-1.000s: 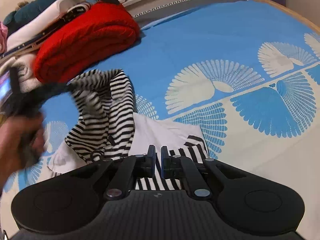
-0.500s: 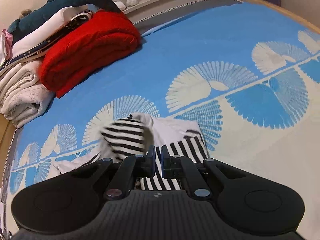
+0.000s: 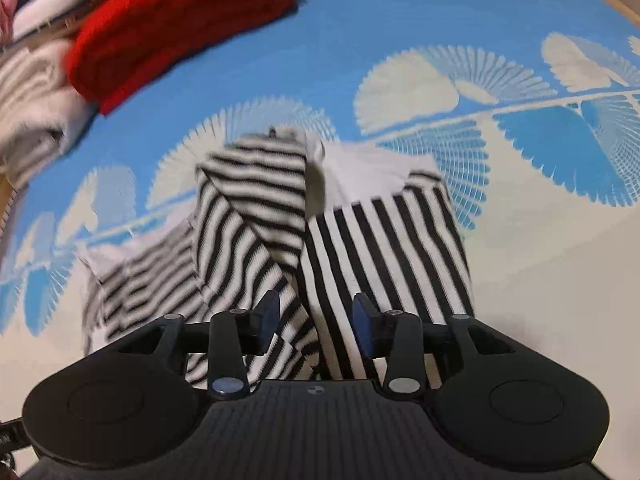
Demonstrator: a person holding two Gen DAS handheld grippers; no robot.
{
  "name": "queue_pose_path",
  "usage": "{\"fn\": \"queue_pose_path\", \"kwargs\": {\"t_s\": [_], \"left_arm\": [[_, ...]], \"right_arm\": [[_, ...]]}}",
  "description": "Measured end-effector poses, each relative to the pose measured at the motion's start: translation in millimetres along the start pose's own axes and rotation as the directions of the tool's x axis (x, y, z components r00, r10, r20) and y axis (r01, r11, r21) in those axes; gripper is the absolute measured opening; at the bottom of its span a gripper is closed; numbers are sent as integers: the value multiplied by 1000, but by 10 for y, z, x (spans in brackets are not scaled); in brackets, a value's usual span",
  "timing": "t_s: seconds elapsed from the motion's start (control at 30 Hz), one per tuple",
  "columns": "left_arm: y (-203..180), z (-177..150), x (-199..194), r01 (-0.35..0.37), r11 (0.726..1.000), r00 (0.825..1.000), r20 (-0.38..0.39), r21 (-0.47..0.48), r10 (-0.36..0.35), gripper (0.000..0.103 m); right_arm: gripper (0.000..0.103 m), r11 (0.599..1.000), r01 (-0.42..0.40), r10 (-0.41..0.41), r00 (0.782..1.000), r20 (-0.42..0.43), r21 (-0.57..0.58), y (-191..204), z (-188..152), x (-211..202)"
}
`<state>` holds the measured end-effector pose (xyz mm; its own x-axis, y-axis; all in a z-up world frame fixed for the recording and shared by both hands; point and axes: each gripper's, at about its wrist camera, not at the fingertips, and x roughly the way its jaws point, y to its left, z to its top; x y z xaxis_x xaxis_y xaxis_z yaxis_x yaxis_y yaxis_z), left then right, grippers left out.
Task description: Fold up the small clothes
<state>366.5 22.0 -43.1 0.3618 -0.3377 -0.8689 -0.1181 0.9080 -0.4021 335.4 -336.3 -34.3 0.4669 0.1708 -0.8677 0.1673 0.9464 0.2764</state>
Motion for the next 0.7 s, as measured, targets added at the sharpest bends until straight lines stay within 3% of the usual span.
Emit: {"fn": "queue_pose_path", "kwargs": {"t_s": [0.17,0.3,0.4,0.47,0.53,0.6,0.7], "left_arm": [[34,19,155,-13,1000,999,-52,-29,11,73],[10,51,267,8,999,997,-80,-35,-10,73],[-23,69,337,-34,999,995,-94,-16,32,71],[-24,75,381,-48,999,993,-109,-9,47,55],[-38,99,369,-45,999,994,-102,3,45,11],[-101,136,272,-61,997,997,-45,53,63,5],[-203,216,-2,-86,989,990,119,118,72,4]], "right_arm": [[44,999,42,-43,995,-90,-18,51,-83,257],[43,998,57,-59,994,-95,-17,75,-95,308],[21,999,30,-33,996,-85,-41,140,-96,271],[6,998,12,-17,997,-77,-63,176,-94,245],[4,997,-4,-1,998,-66,-75,198,-88,201],[3,997,-40,38,998,-42,-62,187,-57,123],[2,993,-114,115,993,39,-25,163,49,-116]]}}
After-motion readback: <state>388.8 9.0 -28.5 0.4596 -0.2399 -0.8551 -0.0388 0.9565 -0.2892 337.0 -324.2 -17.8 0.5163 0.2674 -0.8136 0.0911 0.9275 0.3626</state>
